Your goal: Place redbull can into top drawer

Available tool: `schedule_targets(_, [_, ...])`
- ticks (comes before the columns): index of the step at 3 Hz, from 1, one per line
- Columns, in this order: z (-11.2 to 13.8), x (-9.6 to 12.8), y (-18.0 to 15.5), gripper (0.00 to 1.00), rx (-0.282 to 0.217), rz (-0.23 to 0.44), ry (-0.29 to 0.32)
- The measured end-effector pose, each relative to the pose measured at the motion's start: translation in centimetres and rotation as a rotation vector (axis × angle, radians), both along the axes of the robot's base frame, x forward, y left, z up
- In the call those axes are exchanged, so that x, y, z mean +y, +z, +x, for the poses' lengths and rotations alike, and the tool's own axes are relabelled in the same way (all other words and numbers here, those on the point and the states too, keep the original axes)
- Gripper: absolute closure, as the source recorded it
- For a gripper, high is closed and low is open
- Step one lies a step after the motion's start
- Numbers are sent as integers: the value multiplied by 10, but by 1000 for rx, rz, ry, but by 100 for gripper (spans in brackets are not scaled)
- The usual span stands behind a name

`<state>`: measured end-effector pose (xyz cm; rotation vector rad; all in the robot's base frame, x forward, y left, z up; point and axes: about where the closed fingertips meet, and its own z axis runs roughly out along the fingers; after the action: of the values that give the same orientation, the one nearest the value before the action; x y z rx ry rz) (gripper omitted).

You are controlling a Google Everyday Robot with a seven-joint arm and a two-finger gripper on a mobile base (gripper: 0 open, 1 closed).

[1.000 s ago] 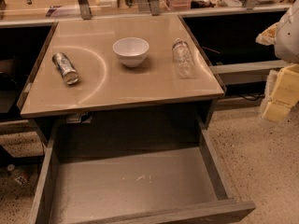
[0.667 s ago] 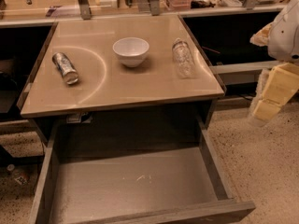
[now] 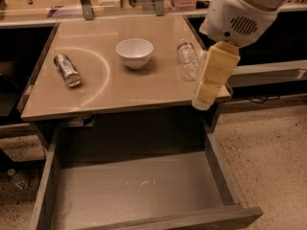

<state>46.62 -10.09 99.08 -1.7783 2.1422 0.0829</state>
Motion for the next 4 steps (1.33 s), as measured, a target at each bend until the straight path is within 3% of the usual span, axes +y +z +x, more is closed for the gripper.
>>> schedule_targets(1, [13, 49, 5, 0, 9, 4, 107])
schedule_targets(3, [17, 63, 9, 0, -24, 28, 120])
schedule_targets(4, [37, 107, 5, 0, -30, 98, 143])
